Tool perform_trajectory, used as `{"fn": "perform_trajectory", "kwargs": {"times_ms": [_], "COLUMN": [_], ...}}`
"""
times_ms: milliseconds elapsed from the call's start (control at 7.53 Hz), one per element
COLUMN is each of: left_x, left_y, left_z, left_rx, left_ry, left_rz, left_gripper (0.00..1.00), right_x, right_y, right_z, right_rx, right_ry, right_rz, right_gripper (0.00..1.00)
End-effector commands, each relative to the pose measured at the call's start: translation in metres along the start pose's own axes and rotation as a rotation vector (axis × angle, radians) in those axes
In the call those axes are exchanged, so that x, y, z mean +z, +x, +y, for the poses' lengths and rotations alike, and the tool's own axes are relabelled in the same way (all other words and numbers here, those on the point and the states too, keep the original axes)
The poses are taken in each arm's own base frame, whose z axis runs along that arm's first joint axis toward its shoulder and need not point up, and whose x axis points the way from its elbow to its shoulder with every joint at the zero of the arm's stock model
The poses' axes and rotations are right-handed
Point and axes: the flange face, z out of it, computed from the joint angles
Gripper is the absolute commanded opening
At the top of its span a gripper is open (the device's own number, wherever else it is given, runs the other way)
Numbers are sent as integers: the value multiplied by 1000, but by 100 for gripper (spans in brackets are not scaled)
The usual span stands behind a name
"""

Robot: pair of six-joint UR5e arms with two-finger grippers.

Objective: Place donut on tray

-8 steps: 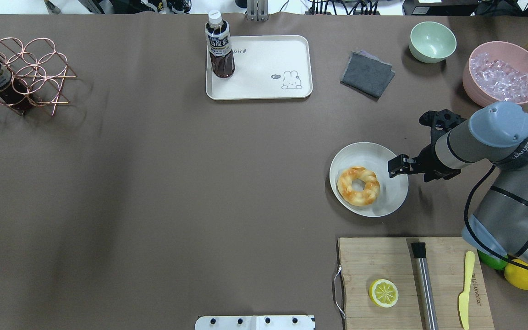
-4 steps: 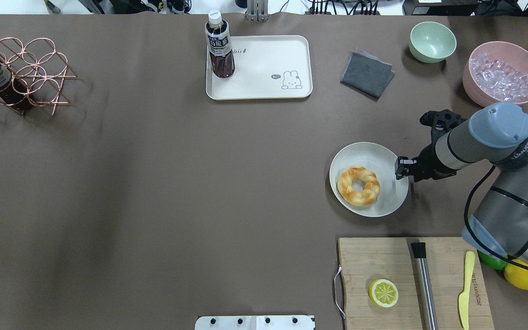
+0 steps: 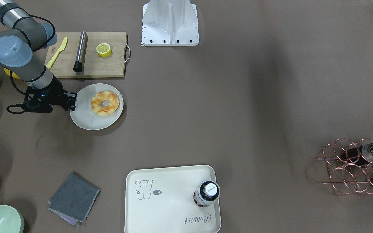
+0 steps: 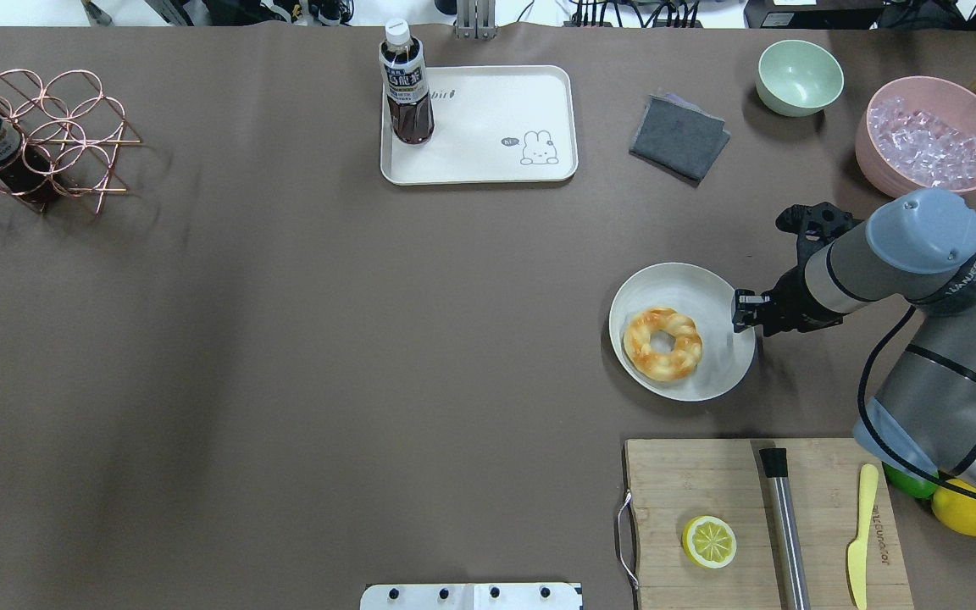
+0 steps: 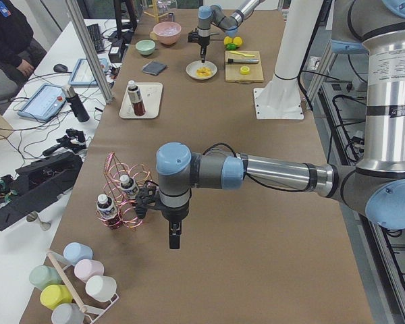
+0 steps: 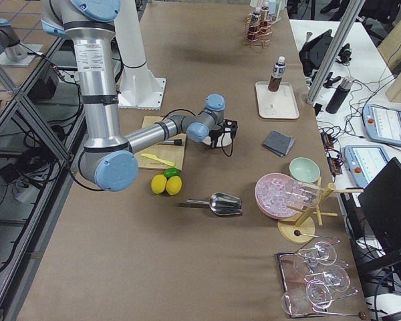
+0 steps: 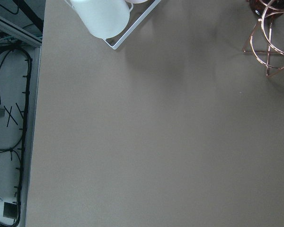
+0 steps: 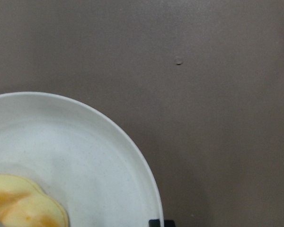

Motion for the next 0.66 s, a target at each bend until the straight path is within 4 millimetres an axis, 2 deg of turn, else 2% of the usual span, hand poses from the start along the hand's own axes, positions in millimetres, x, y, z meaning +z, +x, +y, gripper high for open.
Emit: {"fn": "perform_trajectory", "kwargs": {"times_ms": [0,398,531], "left_x": [-1,-3,-3], "left_y": [1,3,3], "left_z": [-3,-6,-6], "left_rx": [3,6,7], "left_ry": [2,7,8], "left_rz": [0,1,1], "left_gripper": [98,98,98], "right_x": [-10,-53,-61], "right_y": [-10,-3,-1], "right_z": [2,-20,-26], "right_rx": [8,56,60], "right_ry": [18,5,10], "right_rz": [-72,-229,-239], "right_gripper": [0,0,0]}}
